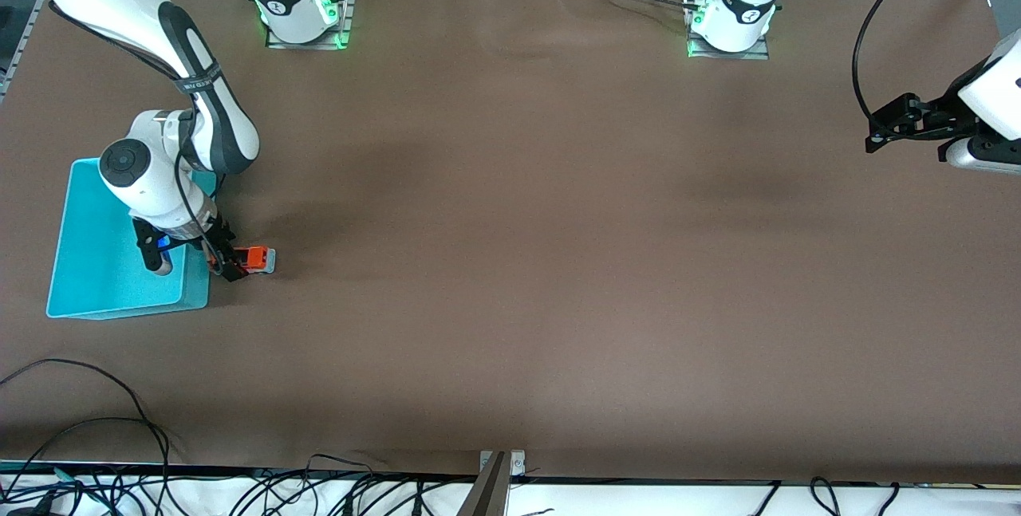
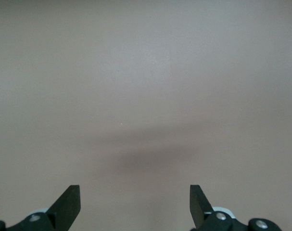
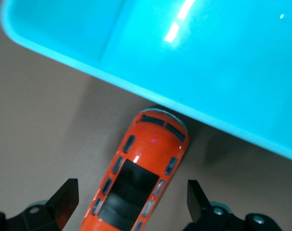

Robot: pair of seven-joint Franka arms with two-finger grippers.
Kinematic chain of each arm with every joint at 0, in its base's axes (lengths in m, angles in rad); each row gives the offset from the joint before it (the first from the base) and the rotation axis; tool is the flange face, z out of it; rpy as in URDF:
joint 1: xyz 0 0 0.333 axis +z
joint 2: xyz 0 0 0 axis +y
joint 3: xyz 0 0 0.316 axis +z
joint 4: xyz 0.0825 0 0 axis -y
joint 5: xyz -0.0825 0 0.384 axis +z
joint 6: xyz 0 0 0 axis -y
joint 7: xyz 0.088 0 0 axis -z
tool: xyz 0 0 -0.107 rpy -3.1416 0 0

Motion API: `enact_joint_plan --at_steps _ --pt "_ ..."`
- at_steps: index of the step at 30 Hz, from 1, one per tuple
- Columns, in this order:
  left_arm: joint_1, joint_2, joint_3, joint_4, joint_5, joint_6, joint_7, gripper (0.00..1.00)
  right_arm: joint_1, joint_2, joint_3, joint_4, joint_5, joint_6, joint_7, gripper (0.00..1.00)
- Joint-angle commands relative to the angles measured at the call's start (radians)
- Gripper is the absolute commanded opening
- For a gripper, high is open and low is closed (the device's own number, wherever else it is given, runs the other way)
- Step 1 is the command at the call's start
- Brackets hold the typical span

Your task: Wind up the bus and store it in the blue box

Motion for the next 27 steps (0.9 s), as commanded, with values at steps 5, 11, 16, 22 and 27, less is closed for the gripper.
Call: enact_joint_plan --at_steps 5,11,16,22,27 --pt "-0.006 0.006 0.002 0.023 0.013 -0.018 -0.005 1.00 -0.015 0.050 0.016 0.027 -0.103 0.020 0.011 0.07" --pt "-0.006 0.006 0.002 0.023 0.013 -0.018 -0.005 1.00 -0.017 0.050 0.016 0.027 -0.115 0.017 0.010 0.00" --pt "-0.006 0.006 0.002 0.021 0.013 -0.018 -0.003 1.00 -0.017 0.041 0.018 0.029 -0.120 0.014 -0.021 0.00" --pt "-0.006 0.006 0.002 0.023 0.012 -0.018 -0.005 1.00 -0.017 -0.011 0.049 0.031 -0.129 -0.043 -0.036 0.00" --pt "-0.007 0.006 0.002 0.023 0.012 -0.018 -0.003 1.00 -0.017 -0.079 0.059 0.032 -0.135 -0.155 -0.048 0.00"
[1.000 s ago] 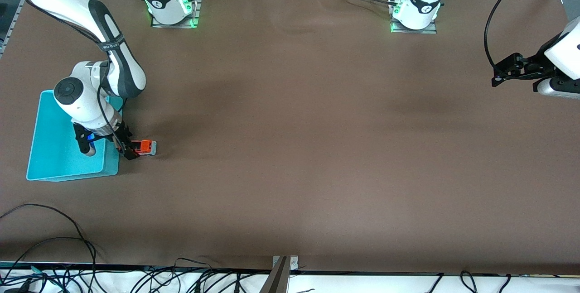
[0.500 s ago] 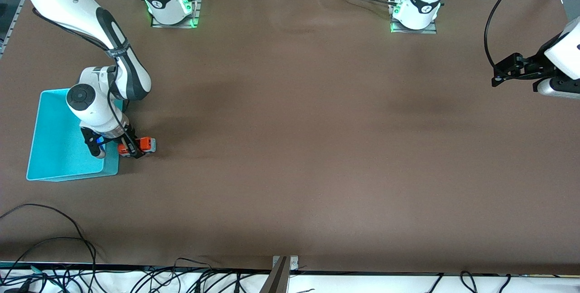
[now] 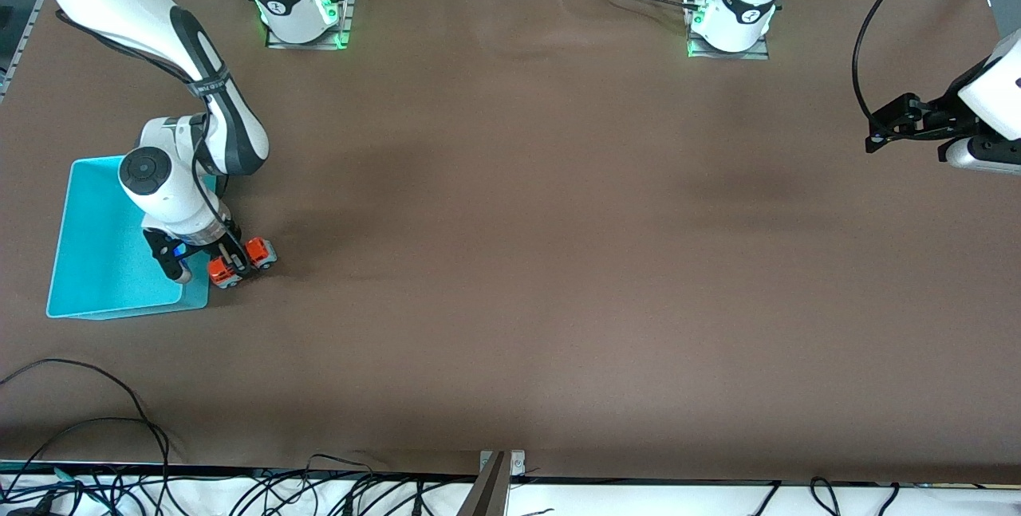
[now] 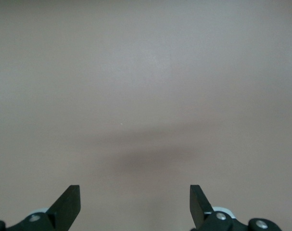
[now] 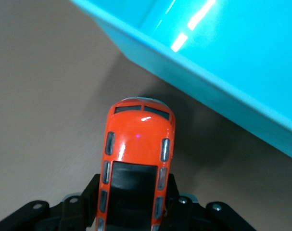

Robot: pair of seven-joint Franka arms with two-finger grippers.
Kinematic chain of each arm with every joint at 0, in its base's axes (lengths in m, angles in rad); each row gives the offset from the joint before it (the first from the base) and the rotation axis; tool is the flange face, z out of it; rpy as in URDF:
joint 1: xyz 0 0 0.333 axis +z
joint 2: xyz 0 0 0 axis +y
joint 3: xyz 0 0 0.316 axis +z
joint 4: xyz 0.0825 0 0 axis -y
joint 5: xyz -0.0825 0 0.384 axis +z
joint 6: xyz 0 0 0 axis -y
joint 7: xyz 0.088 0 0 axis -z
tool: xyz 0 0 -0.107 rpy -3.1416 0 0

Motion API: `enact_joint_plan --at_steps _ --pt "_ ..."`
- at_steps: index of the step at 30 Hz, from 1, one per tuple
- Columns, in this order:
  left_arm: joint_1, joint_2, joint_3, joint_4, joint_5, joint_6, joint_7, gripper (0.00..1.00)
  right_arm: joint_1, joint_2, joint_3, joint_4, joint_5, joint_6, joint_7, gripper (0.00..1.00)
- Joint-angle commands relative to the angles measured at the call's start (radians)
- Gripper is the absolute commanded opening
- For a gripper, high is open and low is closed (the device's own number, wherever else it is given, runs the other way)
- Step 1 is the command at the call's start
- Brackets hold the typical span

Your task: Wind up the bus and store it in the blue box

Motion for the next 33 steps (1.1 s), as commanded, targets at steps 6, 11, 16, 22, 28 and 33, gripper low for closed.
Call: enact_joint_plan --at_steps 6,11,16,22,28,33 --pt "-0.006 0.006 0.002 0.021 0.012 -0.018 -0.003 1.00 -0.015 -0.160 0.033 0.008 -0.017 -0.253 -0.118 0.00" --pt "-0.004 0.006 0.002 0.021 0.012 -0.018 -0.002 1.00 -0.030 -0.212 0.033 0.011 -0.003 -0.342 -0.244 0.00" --pt "-0.004 0.007 0.002 0.021 0.012 -0.018 -0.003 1.00 -0.069 -0.261 0.033 0.025 0.053 -0.451 -0.475 0.00" --pt "-0.004 0.007 0.002 0.021 0.012 -0.018 -0.003 1.00 -0.122 -0.291 0.030 0.044 0.066 -0.533 -0.727 0.00" --pt "-0.007 0.007 0.001 0.023 0.013 -0.018 -0.005 1.00 -0.165 -0.286 0.026 0.044 0.049 -0.537 -0.903 0.00" --pt "-0.006 0.007 0.002 0.023 0.013 -0.018 -0.003 1.00 -0.214 -0.249 0.024 0.045 -0.035 -0.532 -1.057 0.00"
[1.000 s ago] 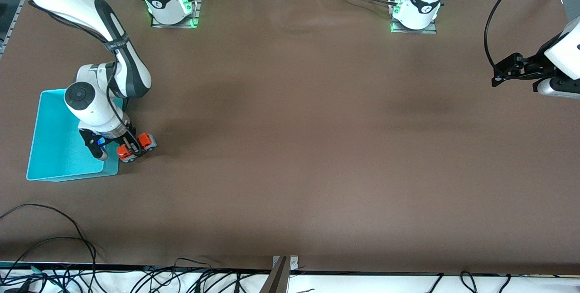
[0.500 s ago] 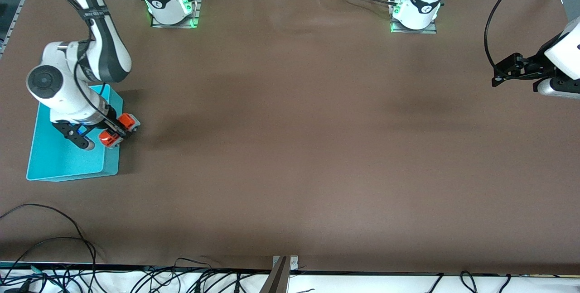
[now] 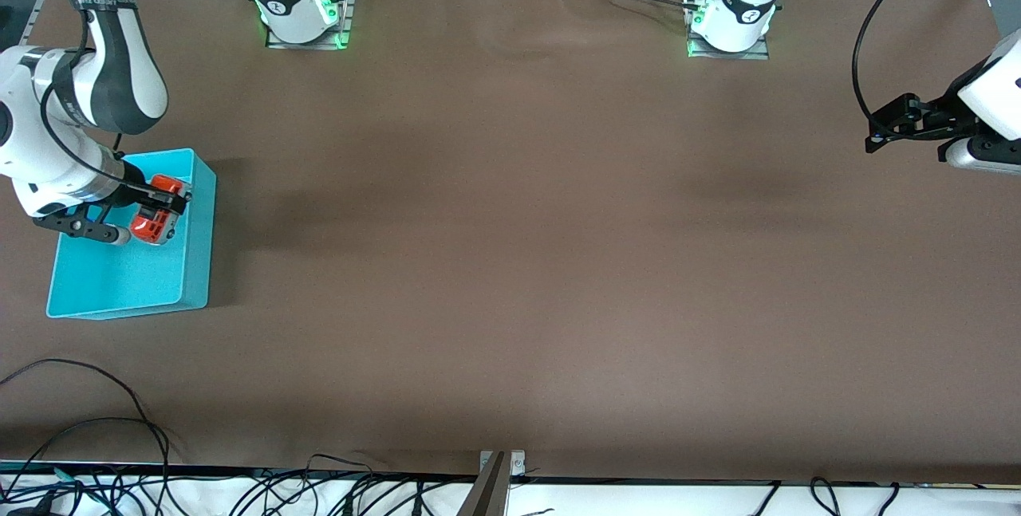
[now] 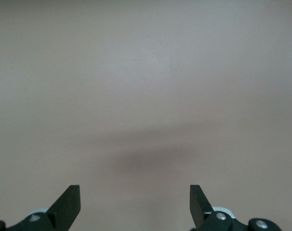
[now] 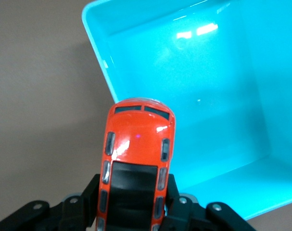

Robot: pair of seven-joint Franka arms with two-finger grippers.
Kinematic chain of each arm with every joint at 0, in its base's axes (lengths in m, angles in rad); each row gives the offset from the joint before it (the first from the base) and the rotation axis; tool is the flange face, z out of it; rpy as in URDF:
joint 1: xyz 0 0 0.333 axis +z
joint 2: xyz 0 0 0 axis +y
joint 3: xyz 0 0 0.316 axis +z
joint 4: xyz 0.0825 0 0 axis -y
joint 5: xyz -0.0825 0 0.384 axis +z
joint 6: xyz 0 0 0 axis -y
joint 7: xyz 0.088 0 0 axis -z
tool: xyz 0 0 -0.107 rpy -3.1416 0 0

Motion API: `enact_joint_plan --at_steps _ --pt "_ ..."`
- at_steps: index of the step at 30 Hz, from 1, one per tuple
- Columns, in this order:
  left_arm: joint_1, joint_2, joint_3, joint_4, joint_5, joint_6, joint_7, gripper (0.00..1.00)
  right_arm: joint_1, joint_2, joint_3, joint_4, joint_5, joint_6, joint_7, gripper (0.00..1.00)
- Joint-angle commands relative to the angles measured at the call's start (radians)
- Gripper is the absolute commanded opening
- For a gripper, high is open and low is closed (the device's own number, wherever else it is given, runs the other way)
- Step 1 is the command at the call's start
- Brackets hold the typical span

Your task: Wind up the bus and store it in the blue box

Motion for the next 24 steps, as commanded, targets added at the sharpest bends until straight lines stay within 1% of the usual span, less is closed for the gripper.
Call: enact_joint_plan --at_steps 1,5,10,13,18,24 --pt "-0.005 0.007 0.002 0.023 0.013 -0.018 -0.003 1.00 -0.062 0.040 0.008 0.011 -0.086 -0.007 -0.164 0.00" --pt "-0.004 0.007 0.003 0.021 0.012 -0.018 -0.003 1.00 -0.102 0.084 0.008 0.041 -0.147 0.004 -0.224 0.00" --pt "-0.004 0.006 0.002 0.021 0.012 -0.018 -0.005 1.00 -0.128 0.123 0.008 0.061 -0.163 0.011 -0.278 0.00" --pt "-0.005 0.007 0.002 0.023 0.012 -0.018 -0.005 1.00 -0.141 0.144 0.008 0.063 -0.193 0.039 -0.279 0.00" --pt "-0.004 0.007 0.002 0.023 0.012 -0.018 -0.005 1.00 -0.156 0.189 0.008 0.065 -0.204 0.100 -0.278 0.00" --pt "-0.005 0.007 0.002 0.023 0.012 -0.018 -0.005 1.00 -0.173 0.245 0.009 0.065 -0.253 0.168 -0.267 0.00"
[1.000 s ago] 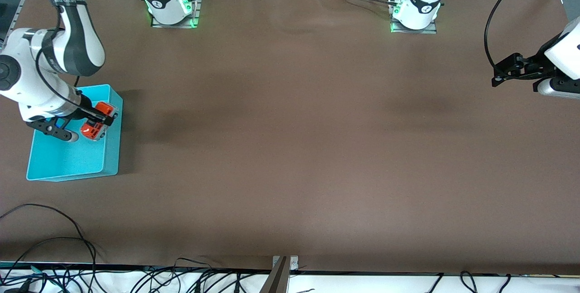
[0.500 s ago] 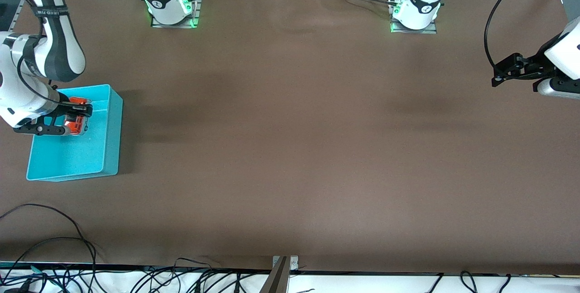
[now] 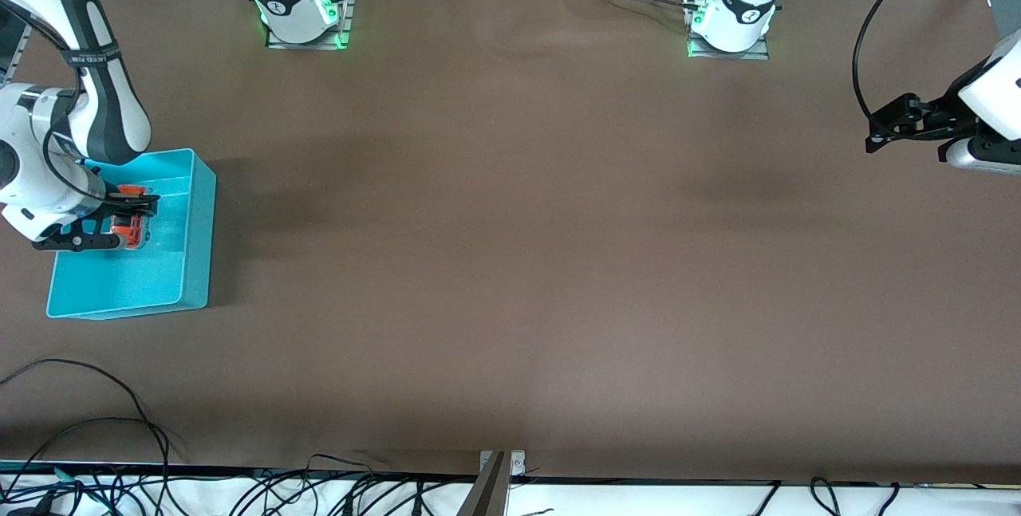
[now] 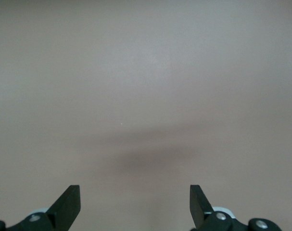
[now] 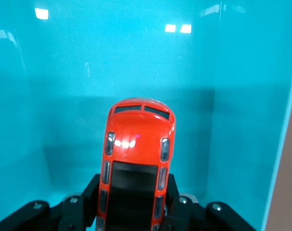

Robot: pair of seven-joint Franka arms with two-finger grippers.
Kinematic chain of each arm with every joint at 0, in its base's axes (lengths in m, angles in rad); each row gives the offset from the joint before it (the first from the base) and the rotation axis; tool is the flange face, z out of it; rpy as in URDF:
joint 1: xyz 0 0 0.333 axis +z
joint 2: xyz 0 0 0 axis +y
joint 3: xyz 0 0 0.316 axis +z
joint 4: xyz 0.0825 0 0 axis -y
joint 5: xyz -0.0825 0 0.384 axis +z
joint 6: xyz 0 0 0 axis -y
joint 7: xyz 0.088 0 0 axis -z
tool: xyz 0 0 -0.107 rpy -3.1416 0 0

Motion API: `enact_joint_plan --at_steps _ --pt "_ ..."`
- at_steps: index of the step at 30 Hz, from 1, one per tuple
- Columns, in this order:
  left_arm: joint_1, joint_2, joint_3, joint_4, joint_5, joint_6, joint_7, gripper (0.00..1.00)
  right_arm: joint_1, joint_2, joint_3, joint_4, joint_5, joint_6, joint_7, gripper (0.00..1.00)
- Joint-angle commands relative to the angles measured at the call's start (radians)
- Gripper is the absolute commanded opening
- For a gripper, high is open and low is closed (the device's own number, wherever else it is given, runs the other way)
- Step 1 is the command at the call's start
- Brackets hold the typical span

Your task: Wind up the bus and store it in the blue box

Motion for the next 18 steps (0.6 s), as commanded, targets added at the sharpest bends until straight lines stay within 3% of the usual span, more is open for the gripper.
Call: enact_joint_plan --at_steps 1,18 --pt "-0.005 0.007 0.001 0.023 0.012 -0.018 -0.005 1.00 -0.028 0.063 0.012 0.027 -0.050 0.059 -0.006 0.00" --pt "-0.004 0.007 0.001 0.023 0.012 -0.018 -0.005 1.00 -0.063 0.168 0.014 0.033 -0.055 0.201 0.001 0.00"
